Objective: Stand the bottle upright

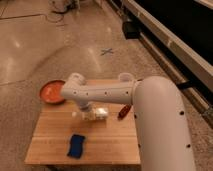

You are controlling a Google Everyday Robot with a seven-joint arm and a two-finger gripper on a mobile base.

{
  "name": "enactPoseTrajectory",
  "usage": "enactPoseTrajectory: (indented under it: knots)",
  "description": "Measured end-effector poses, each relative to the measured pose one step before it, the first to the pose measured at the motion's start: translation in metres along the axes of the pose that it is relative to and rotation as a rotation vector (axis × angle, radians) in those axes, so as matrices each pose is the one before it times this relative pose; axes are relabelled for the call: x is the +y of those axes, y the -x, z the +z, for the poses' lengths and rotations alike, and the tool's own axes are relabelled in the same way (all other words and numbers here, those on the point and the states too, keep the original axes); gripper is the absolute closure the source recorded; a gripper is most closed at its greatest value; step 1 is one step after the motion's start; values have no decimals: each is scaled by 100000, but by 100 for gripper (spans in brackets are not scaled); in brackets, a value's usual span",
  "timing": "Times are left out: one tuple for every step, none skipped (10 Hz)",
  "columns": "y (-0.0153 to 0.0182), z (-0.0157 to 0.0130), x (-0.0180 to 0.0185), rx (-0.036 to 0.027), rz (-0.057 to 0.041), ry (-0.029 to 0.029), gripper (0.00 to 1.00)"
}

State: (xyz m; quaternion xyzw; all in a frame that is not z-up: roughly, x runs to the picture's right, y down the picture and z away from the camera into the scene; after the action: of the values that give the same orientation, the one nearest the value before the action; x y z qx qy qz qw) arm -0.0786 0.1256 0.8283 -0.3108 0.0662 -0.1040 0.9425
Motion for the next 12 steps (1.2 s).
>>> enactPoseTrajectory:
  knots:
    - [-710, -1421, 197, -5342, -765, -746, 100]
    - [-601, -1191, 358, -5195, -1056, -490, 100]
    - [-485, -859, 404, -3898, -913, -153, 100]
    - [-294, -1140, 648, -6344, -1911, -428, 100]
    - [36, -691, 394, -4312, -1794, -494, 100]
    - [240, -671, 455, -5567, -2417, -554, 100]
    - [196, -605, 450, -6416, -1938, -198, 100]
    - [175, -512, 503, -8245, -1273, 222, 100]
    - [-35, -292, 245, -4944, -179, 246, 100]
    - [-119, -517, 325, -8147, 383, 427, 100]
    - [-301, -452, 278, -8062, 534, 529, 100]
    - [-500, -408, 227, -7011, 313, 480, 100]
